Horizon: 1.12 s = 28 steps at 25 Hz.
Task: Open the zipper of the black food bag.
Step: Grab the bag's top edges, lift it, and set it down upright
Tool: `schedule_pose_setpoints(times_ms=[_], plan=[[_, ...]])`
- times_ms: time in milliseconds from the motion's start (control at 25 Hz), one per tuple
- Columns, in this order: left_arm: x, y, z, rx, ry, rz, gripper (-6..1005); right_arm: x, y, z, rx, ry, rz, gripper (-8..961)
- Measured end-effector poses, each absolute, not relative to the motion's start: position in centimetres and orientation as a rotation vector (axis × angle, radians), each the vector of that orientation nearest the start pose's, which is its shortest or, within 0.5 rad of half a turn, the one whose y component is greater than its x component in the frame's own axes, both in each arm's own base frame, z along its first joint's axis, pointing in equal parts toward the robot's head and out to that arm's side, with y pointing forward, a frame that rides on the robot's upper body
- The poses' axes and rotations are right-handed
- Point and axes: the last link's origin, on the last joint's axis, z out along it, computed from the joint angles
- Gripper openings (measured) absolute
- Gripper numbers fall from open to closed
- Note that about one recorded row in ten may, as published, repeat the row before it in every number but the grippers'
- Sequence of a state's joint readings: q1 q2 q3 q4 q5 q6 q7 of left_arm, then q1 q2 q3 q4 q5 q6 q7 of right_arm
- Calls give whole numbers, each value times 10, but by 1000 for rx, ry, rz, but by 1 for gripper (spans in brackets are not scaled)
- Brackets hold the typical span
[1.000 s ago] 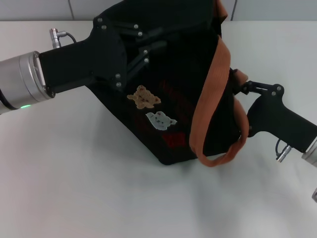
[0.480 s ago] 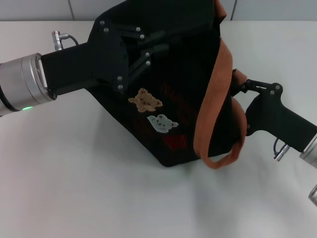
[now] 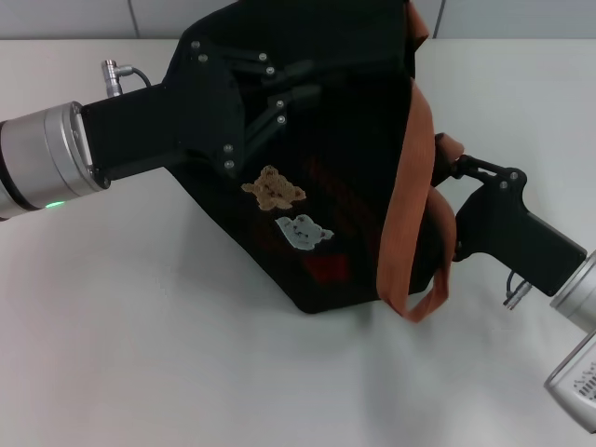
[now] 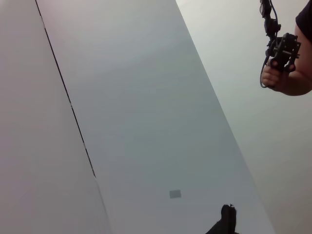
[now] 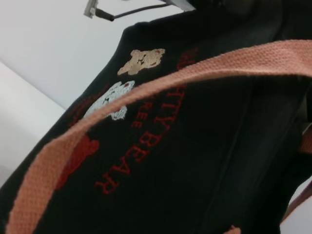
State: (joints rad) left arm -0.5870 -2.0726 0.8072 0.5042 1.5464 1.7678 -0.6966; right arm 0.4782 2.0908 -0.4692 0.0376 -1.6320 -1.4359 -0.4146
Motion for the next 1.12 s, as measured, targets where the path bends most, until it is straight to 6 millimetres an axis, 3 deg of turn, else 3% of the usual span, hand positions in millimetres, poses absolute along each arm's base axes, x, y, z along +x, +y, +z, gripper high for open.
schedule_pose_setpoints(times_ms=[120,520,1120], plan=[[-195,326,6,-2474,348,-1182,93,282,280,-72,-2070,-525,468,379],[-193,324,1,-2497,354,-1197,93,268,281,-68,-1980,-523,548,378],[-193,322,-1,-2499,345,-1205,94,273,277,-67,-1973,-509,522,378]])
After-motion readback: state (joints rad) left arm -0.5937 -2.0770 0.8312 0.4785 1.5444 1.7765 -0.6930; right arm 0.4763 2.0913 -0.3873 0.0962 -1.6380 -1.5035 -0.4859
